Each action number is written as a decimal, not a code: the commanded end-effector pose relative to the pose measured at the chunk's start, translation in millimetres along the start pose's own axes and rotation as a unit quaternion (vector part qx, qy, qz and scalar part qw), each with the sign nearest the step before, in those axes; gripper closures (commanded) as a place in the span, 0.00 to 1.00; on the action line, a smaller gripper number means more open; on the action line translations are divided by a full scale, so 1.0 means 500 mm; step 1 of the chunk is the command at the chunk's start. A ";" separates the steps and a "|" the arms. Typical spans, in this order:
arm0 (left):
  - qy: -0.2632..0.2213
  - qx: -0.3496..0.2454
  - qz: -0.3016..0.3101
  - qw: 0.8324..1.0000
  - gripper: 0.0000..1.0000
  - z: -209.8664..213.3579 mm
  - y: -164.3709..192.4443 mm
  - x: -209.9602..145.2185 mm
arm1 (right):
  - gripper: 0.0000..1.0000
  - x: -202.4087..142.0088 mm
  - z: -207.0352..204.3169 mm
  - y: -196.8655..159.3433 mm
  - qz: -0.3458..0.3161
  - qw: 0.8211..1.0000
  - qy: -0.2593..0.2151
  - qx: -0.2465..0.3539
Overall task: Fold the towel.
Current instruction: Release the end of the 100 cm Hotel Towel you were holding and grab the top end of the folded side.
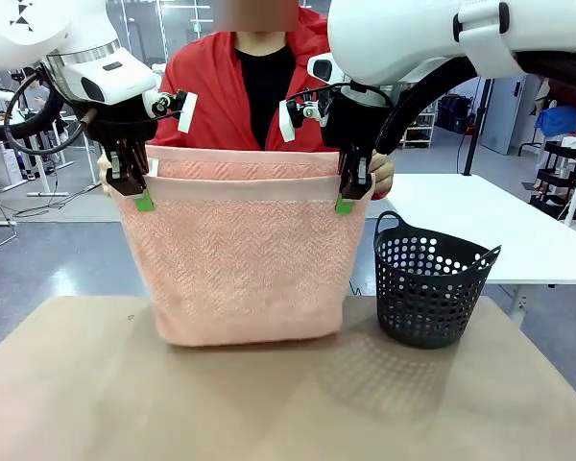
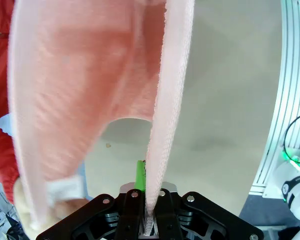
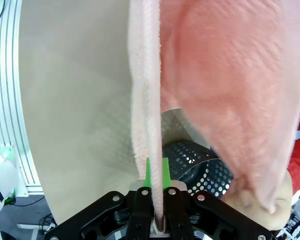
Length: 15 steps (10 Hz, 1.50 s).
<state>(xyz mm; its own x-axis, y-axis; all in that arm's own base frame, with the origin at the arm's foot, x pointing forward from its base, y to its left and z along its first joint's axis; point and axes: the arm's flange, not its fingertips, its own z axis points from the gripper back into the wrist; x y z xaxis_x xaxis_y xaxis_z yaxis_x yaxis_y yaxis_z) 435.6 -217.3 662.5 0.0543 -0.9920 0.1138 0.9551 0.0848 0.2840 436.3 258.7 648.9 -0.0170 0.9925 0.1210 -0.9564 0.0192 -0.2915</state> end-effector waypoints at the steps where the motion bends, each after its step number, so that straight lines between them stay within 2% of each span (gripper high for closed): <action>1: 0.000 0.001 0.002 1.000 1.00 0.002 0.000 -0.001 | 1.00 0.000 0.002 0.002 0.002 1.000 0.000 -0.001; 15: 0.000 0.001 0.002 1.000 1.00 0.002 0.000 -0.001 | 1.00 0.000 0.002 0.002 0.002 1.000 0.000 -0.001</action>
<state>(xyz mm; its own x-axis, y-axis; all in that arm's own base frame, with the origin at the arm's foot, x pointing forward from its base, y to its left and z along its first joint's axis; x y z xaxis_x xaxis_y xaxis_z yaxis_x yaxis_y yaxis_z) 435.6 -217.4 662.9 0.0540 -0.9920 0.1142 0.9549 0.0847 0.2846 435.6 259.2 649.1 -0.0183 0.9926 0.1204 -0.9565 0.0177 -0.2912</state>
